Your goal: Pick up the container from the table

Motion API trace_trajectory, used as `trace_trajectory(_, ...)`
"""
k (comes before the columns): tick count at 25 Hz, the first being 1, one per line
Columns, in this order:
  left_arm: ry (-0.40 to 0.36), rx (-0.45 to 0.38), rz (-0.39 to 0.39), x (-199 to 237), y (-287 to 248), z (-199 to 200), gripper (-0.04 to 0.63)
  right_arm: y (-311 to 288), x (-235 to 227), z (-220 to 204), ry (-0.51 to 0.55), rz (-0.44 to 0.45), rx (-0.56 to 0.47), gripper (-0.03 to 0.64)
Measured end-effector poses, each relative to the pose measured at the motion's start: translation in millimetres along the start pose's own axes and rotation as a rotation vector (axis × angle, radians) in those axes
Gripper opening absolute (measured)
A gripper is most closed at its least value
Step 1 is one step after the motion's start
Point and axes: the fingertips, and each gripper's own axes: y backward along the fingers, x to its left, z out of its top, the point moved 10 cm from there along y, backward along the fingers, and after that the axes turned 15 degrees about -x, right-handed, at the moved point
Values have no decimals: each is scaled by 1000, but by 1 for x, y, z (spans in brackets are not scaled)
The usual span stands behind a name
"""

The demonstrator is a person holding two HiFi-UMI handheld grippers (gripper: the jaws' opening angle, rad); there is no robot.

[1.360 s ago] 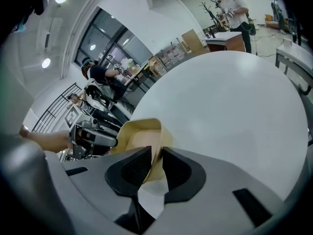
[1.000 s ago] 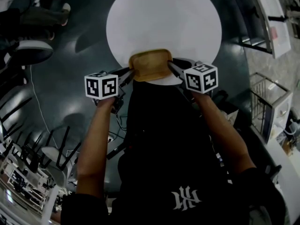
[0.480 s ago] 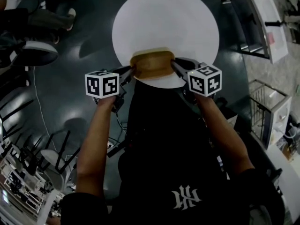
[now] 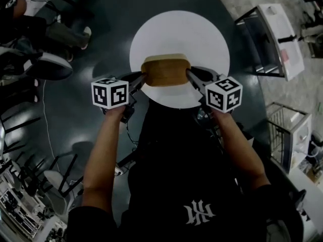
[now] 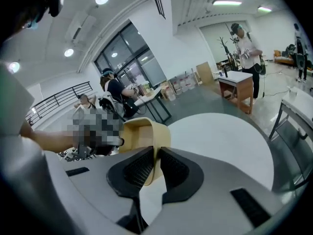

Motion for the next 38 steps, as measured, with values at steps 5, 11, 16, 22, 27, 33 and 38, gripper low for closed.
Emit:
trace_trajectory(5,-68,-93,-24,-22,14,40,35,5,12,40,66,15,-95,67)
trace_trajectory(11,-146,-200,-44,-53,24,78,35,20,21,82,126,25,-202,67)
trace_trajectory(16,-212,-271,-72,-74,30,113,35,32,31,116,174,22,-301,67)
trace_trajectory(22,-299,-362,-125,-111,43,149,35,57,49,157,267,25,-435,67)
trace_trajectory(27,-390,-436,-160,-141,58,169,35,76,61,186,330,40,-526,66)
trace_trajectory(33,-490,-533,-206,-178,78,190,35,103,79,210,398,56,-626,67)
trace_trajectory(38,-571,-610,-243,-206,88,202,35,125,89,226,443,50,-704,66)
